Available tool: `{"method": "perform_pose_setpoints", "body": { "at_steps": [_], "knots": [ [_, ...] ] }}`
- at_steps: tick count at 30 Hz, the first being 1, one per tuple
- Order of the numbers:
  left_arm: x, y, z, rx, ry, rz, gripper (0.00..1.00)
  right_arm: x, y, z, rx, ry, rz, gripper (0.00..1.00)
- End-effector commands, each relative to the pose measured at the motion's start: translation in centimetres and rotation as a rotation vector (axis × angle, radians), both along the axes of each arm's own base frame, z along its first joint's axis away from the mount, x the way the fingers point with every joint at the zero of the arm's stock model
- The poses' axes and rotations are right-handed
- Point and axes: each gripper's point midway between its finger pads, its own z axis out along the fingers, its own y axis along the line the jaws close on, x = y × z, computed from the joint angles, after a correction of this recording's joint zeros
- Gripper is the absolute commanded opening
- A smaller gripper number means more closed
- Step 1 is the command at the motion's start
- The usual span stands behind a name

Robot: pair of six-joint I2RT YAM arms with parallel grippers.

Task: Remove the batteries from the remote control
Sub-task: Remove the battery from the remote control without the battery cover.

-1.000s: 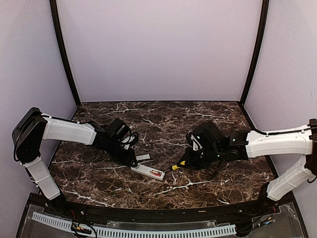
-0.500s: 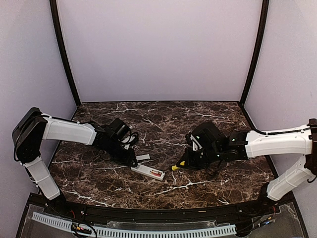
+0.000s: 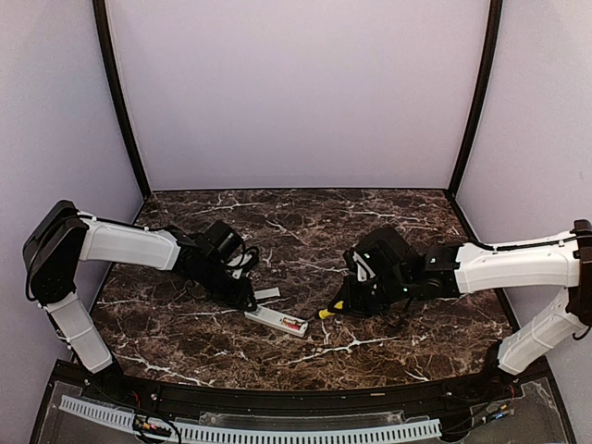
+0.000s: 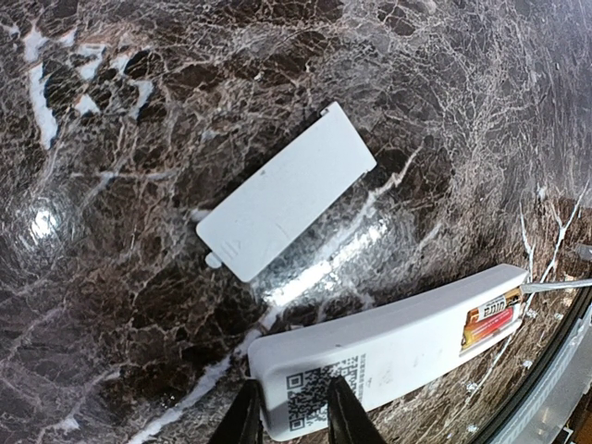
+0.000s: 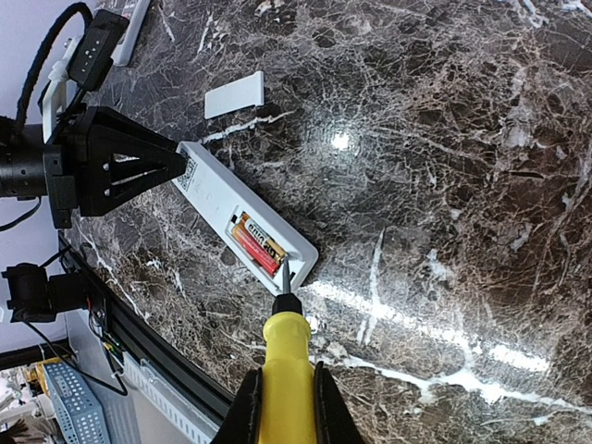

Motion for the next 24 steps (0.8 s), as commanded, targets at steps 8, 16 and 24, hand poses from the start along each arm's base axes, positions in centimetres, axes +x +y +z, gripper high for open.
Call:
{"method": "perform_pose_setpoints", "body": {
  "at_steps": [8,16,24],
  "knots": [
    [-2.3,-0.4,-1.4,0.020,0.070,-0.053,0.25,0.4,1.9,1.5,0.055,-0.032,0.031,0.00],
    [-2.4,-0.4,-1.4,0.022,0.071,-0.056,0.25,1.2,3.1,4.2,0.162,-0.060,0.020,0.00],
    [-2.5,-0.5,-1.5,0.022,0.071,-0.058,0.25,1.5,3.6,6.0,0.251,-0.081,0.017,0.00]
  ]
}}
